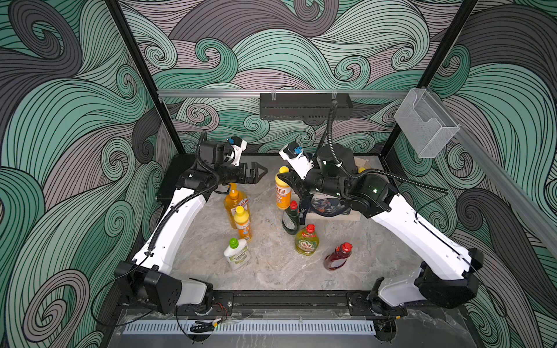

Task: Pack dish soap into the shopping bag
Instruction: Pick up the bottle of dish soap at the center of the board, then place the bottle of dish soap in the shopping bag.

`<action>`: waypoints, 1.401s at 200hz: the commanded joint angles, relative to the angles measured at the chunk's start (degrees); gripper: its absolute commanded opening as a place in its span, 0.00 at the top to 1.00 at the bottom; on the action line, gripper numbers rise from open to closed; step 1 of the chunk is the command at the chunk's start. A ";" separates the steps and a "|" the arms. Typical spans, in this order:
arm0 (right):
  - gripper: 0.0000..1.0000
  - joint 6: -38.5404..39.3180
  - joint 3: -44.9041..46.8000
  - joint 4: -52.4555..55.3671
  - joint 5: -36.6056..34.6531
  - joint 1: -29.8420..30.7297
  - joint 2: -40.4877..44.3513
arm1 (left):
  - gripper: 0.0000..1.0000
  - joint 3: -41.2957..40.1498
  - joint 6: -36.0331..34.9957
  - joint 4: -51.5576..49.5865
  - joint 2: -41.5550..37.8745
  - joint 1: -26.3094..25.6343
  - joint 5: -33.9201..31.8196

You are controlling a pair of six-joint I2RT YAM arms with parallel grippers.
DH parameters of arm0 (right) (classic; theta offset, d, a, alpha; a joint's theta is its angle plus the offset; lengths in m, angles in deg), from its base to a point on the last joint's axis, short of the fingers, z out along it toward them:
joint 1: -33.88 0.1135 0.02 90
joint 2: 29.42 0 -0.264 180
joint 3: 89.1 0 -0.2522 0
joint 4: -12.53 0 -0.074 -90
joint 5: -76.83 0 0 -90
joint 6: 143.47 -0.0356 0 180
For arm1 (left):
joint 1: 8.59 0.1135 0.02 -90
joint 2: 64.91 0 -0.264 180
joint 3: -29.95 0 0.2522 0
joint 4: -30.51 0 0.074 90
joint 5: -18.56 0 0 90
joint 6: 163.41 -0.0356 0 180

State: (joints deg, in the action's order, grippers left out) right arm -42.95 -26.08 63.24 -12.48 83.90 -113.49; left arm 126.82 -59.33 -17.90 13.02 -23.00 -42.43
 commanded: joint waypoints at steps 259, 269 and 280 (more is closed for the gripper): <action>1.00 3.62 -18.31 0.14 -7.59 -7.99 1.23 | 0.01 -1.06 0.24 2.76 2.31 -7.04 3.15; 1.00 3.75 -18.02 0.09 -8.26 -8.50 1.61 | 0.01 -1.10 0.16 2.75 2.57 -7.52 3.24; 1.00 4.17 -17.51 0.00 -8.83 -9.11 2.05 | 0.01 -1.19 0.15 2.95 2.74 -8.31 3.25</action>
State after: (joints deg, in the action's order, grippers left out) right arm -40.66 -41.77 70.19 -17.92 76.18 -115.32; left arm 125.95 -59.20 -16.24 15.05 -29.89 -40.52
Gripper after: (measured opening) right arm 0.298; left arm 0.986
